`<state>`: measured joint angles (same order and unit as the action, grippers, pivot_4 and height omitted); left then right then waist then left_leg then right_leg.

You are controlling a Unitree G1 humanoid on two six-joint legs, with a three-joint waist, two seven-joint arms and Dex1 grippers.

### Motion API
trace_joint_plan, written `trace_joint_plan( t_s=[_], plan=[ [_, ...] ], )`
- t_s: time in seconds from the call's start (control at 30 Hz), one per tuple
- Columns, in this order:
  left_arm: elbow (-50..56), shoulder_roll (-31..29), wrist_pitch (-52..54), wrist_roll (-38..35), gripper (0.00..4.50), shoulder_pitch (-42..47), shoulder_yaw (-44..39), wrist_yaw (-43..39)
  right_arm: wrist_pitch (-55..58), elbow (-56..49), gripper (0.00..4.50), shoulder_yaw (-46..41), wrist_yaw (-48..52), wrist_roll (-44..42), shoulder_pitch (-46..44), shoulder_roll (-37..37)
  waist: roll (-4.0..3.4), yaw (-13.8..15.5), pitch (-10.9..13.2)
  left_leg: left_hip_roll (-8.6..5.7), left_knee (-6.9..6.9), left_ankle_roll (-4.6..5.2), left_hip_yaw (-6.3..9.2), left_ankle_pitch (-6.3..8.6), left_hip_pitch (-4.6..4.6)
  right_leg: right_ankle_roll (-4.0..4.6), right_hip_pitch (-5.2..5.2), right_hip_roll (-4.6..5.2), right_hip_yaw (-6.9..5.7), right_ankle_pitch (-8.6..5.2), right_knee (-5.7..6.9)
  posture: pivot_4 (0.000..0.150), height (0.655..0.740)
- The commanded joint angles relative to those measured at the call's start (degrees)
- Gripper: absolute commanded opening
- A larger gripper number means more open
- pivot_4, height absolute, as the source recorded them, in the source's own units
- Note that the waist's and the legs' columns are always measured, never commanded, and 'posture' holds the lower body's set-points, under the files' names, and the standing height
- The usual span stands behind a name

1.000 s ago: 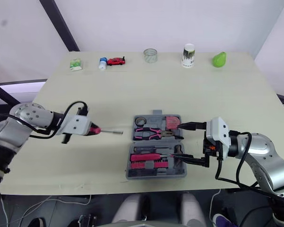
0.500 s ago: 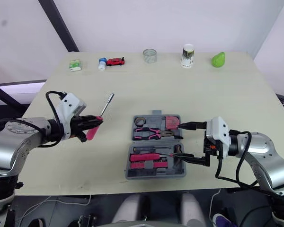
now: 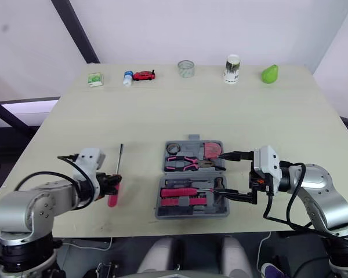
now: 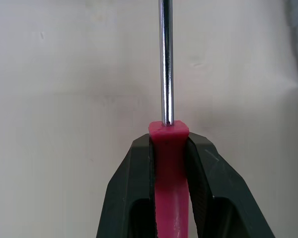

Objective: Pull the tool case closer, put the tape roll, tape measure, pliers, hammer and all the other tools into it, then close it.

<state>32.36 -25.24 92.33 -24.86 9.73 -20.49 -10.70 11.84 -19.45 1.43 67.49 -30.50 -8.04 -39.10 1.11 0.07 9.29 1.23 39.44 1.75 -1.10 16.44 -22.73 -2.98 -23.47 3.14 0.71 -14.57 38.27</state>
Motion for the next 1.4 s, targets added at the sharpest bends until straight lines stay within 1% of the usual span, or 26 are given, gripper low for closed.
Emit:
trace_joint_plan(
  t_s=[0.03,0.1,0.23,0.27,0.3,0.33,0.4,0.5,0.57,0.6,0.7,0.77,0.87,1.0,1.17,1.3,1.4],
  plan=[
    [-1.9,2.2,0.2,0.8,0.36,0.4,-0.1,2.6,-1.2,-0.8,4.50,-0.4,0.6,-0.3,-0.7,0.0,-0.10,0.1,-0.1,0.00,0.00,0.00,0.00,0.00,0.02,0.00,0.00,0.00,0.01,0.00,0.01,0.150,0.7400],
    [-3.2,4.1,0.2,0.9,0.36,1.2,-0.2,3.1,-1.2,-0.8,4.50,-0.5,0.5,-0.2,-0.7,0.0,-0.23,0.4,-0.1,-0.03,-0.01,0.00,-0.04,0.00,0.06,0.00,0.01,0.01,0.04,0.00,0.02,0.150,0.7400],
    [-4.9,4.8,0.2,2.4,0.36,2.2,1.2,3.4,-1.0,-1.4,4.50,-0.4,0.3,-0.2,-0.3,0.1,-0.37,0.8,-0.3,-0.07,-0.01,0.01,-0.05,0.00,0.09,0.00,0.03,0.02,0.04,0.00,0.04,0.150,0.7400],
    [-5.3,4.8,-0.6,2.5,1.16,2.0,1.7,2.9,-1.0,-1.6,4.50,-0.5,0.2,-0.2,-0.2,0.2,-0.38,0.7,-0.3,-0.08,-0.01,0.00,-0.05,0.00,0.09,0.00,0.03,0.02,0.05,0.00,0.04,0.150,0.7400],
    [-5.6,4.0,-2.1,2.6,1.38,1.5,2.7,2.2,-1.0,-1.6,4.50,-0.5,0.1,-0.1,-0.2,0.2,-0.38,0.7,-0.3,-0.08,-0.01,0.00,-0.06,0.00,0.09,0.00,0.03,0.02,0.05,0.00,0.04,0.150,0.7400],
    [-5.8,4.1,-2.8,2.9,1.49,1.2,2.8,2.3,-0.9,-1.7,4.50,-0.5,0.0,-0.2,-0.1,0.1,-0.36,0.7,-0.3,-0.07,-0.01,0.00,-0.05,0.00,0.09,0.00,0.03,0.02,0.05,0.00,0.04,0.150,0.7400],
    [-6.2,4.3,-4.8,4.3,2.51,0.6,2.9,3.3,-0.9,-1.8,4.50,-0.6,-0.1,-0.2,-0.1,0.0,-0.37,0.7,-0.3,-0.05,-0.01,0.00,-0.05,0.00,0.10,0.01,0.03,0.01,0.05,0.00,0.04,0.150,0.7400],
    [-5.9,5.0,-6.5,4.9,3.41,-0.2,3.0,3.5,-0.8,-1.7,4.50,-0.5,-0.3,-0.1,-0.2,0.1,-0.36,0.7,-0.3,-0.04,-0.01,0.01,-0.04,0.01,0.11,0.01,0.03,0.01,0.05,0.00,0.07,0.150,0.7400],
    [-4.8,5.5,-7.2,4.6,4.23,-1.3,3.2,3.0,-0.9,-1.7,4.50,-0.5,-0.3,0.0,-0.2,0.1,-0.36,0.6,-0.3,-0.04,-0.01,0.02,-0.03,0.01,0.13,0.02,0.03,0.01,0.06,0.00,0.09,0.150,0.7400],
    [-3.6,5.5,-7.3,4.4,4.44,-2.3,3.5,2.7,-0.9,-1.6,4.50,-0.4,-0.4,0.0,-0.2,0.1,-0.36,0.6,-0.3,-0.04,-0.02,0.03,-0.04,0.02,0.14,0.02,0.03,0.01,0.07,0.00,0.10,0.150,0.7400],
    [-1.3,4.6,-11.2,4.7,4.44,-5.6,4.4,2.0,-1.1,-1.5,4.50,-0.2,-0.4,0.2,-0.3,0.3,-0.37,0.2,-0.3,-0.01,-0.04,0.07,-0.06,0.04,0.15,0.03,0.02,0.00,0.12,-0.01,0.11,0.150,0.7400],
    [-0.7,5.0,-16.4,6.0,4.44,-7.3,4.5,2.6,-1.1,-1.5,4.50,-0.1,-0.4,0.2,-0.4,0.3,-0.36,0.2,-0.3,-0.01,-0.05,0.05,-0.06,0.04,0.15,0.03,0.02,0.01,0.19,-0.01,0.11,0.150,0.7400],
    [-0.4,8.0,-23.6,7.1,4.44,-9.5,4.1,3.9,-1.1,-1.5,4.50,-0.1,-0.4,0.3,-0.4,0.3,-0.35,0.4,-0.3,0.00,-0.05,0.10,-0.04,0.06,0.14,0.04,0.02,0.05,0.21,-0.01,0.09,0.150,0.7400],
    [-1.2,12.0,-32.1,8.9,4.44,-13.5,5.6,5.3,-0.9,-1.4,4.50,-0.1,-0.3,0.2,-0.8,0.2,-0.34,0.7,-0.3,-0.02,-0.04,0.12,-0.04,0.07,0.09,0.04,0.02,0.13,0.21,0.00,0.04,0.150,0.7400],
    [-5.4,14.1,-46.6,12.1,4.44,-19.0,8.8,4.2,-0.5,-1.0,4.50,-0.6,0.0,-0.1,-1.7,-0.3,-0.33,0.5,-0.3,-0.03,-0.05,0.17,-0.08,0.10,0.08,0.04,0.02,0.15,0.21,0.00,-0.01,0.150,0.7400],
    [-10.8,15.4,-51.8,14.4,4.44,-18.9,10.2,5.8,-0.4,-1.1,4.50,-0.7,-0.1,0.1,-1.7,-0.4,-0.38,0.8,-0.4,-0.03,-0.06,0.18,-0.01,0.10,0.08,0.05,0.04,0.13,0.16,0.01,-0.03,0.150,0.7400],
    [-11.3,16.2,-53.7,14.5,4.44,-19.9,10.9,5.4,-0.2,-1.4,4.50,-0.9,-0.5,0.2,-1.8,-0.5,-0.42,0.7,-0.4,-0.04,-0.06,0.18,-0.01,0.10,0.10,0.05,0.07,0.10,0.11,0.01,-0.03,0.150,0.7400]
  ],
)
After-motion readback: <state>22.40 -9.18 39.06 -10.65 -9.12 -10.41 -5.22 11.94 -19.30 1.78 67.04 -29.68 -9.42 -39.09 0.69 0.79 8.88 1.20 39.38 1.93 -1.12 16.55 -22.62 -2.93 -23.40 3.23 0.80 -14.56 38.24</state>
